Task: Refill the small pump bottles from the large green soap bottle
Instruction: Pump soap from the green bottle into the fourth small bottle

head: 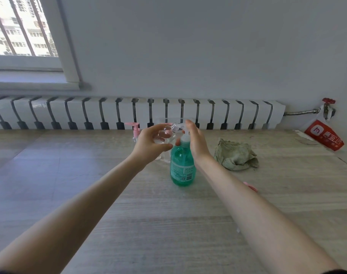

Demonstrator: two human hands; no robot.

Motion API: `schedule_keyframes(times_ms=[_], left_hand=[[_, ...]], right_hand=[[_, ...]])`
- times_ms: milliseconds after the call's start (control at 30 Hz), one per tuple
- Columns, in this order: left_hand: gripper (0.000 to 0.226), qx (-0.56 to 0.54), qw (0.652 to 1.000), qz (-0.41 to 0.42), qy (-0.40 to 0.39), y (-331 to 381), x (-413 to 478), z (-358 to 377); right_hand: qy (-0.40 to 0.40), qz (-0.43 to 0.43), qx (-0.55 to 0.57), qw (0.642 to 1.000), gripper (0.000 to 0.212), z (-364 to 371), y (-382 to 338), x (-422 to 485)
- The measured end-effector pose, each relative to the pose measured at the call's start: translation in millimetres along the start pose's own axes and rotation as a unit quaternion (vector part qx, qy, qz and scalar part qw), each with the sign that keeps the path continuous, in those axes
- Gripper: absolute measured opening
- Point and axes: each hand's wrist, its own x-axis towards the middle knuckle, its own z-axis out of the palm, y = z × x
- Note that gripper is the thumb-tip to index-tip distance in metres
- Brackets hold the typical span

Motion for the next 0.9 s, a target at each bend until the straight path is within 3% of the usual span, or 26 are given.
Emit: schedule_keyframes(times_ms=[67, 267, 500, 700, 900], left_hand=[[0.056, 0.016, 1.000, 0.008, 0.000, 1.1, 1.7, -1.9], [0.055, 0.051, 0.998, 0.022, 0.001, -0.6, 4.4, -4.7], [0.059, 0.045, 0.999, 0.013, -0.004, -6.3, 4.8, -1.0], [0.058, 0.042, 0.999, 0.015, -0.002, -9.9, 5.2, 1.1], [0.059, 0.034, 0.999, 0.012, -0.003, -8.8, 3.8, 2.0]], right_hand=[[-0.006, -0.013, 0.007, 1.000, 0.048, -2.2, 0.2, 1.8], [0.015, -0.034, -0.009, 0.999, 0.043, -1.5, 3.4, 5.9], [0.031, -0.029, 0.026, 0.999, 0.021, -2.6, 6.7, 6.9], [0.046, -0.025, 0.033, 0.998, 0.020, -0.8, 8.2, 8.1], [0.037, -0.031, 0.014, 0.999, 0.040, -0.1, 11.4, 8.4]])
